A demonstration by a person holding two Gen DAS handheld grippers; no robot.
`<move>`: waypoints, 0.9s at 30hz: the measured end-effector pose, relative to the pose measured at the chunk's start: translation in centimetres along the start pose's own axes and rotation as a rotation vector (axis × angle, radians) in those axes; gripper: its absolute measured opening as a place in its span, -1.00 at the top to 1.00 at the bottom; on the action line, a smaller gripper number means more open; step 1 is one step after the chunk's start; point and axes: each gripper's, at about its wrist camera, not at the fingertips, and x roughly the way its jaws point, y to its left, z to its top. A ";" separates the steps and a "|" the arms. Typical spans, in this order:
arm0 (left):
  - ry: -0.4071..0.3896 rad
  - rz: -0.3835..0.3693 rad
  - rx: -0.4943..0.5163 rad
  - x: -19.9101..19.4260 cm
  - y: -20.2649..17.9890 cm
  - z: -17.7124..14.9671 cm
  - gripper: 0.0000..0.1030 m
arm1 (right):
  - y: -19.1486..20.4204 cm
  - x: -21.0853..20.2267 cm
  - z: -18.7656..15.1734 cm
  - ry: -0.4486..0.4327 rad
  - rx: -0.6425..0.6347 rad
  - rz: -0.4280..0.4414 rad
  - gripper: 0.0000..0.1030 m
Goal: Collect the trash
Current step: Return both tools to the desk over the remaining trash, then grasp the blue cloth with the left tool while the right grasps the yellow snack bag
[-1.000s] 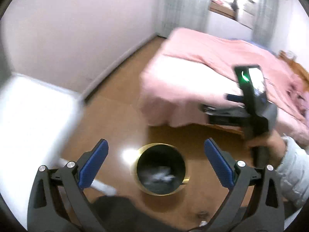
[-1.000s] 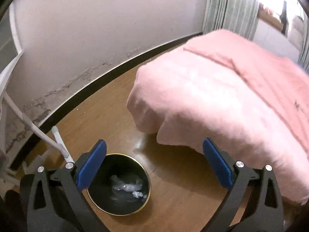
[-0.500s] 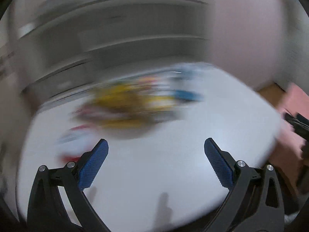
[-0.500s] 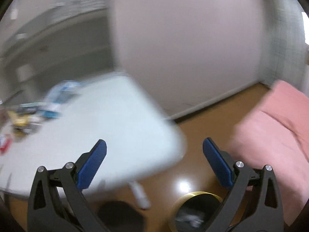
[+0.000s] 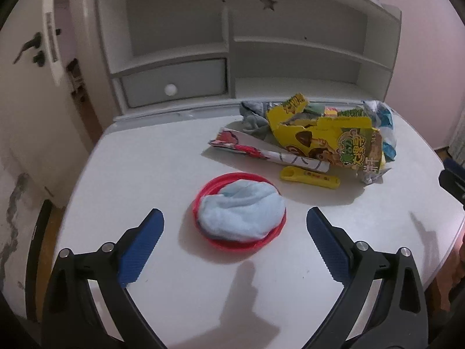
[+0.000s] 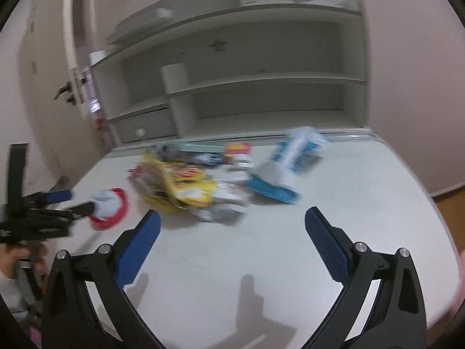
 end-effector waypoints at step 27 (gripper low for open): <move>-0.005 -0.148 -0.022 1.2 2.8 2.6 0.68 | 6.2 9.1 5.8 0.099 -0.144 0.242 0.78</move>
